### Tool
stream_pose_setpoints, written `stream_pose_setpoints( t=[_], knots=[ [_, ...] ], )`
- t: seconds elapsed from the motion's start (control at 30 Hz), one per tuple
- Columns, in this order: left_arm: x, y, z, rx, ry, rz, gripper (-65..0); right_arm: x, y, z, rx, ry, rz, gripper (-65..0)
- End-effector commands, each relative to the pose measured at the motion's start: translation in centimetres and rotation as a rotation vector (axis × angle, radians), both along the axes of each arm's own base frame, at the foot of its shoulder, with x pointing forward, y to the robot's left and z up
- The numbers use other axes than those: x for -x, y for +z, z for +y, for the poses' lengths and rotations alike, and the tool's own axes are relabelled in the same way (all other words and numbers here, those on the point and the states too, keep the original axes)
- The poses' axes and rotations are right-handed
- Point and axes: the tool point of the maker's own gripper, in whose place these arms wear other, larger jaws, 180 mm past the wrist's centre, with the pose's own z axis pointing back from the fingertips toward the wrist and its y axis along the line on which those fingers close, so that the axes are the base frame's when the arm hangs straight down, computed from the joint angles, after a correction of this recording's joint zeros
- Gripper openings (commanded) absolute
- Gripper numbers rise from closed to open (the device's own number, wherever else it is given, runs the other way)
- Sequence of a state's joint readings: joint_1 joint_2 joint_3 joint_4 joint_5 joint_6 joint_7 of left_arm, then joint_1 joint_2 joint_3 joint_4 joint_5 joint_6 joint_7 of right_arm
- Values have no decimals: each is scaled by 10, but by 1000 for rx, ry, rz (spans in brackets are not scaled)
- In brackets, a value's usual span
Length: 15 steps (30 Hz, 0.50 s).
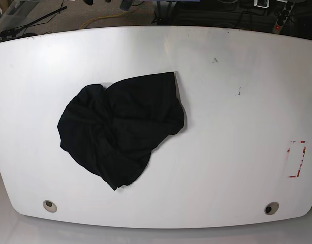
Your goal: Fold the T-shirt properly
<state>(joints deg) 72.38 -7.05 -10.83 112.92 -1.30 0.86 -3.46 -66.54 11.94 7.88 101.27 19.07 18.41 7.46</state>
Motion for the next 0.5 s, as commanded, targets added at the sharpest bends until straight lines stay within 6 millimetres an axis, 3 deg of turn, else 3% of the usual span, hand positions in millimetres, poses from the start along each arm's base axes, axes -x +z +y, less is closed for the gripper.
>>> stream_pose_setpoints(
  t=[0.0,0.17,0.47],
  knots=[
    [-15,7,0,-4,-6,-56,-64,-11,16,2,-19,-8,-56,-292],
    [-52,12,0,-7,-5,-158,-64,-46,31,-21,43,-35,-142,-292],
    [-118,30,-1,-12,-34,-339,-58,-111,47,-31,87,-19,-259,-292]
  ],
)
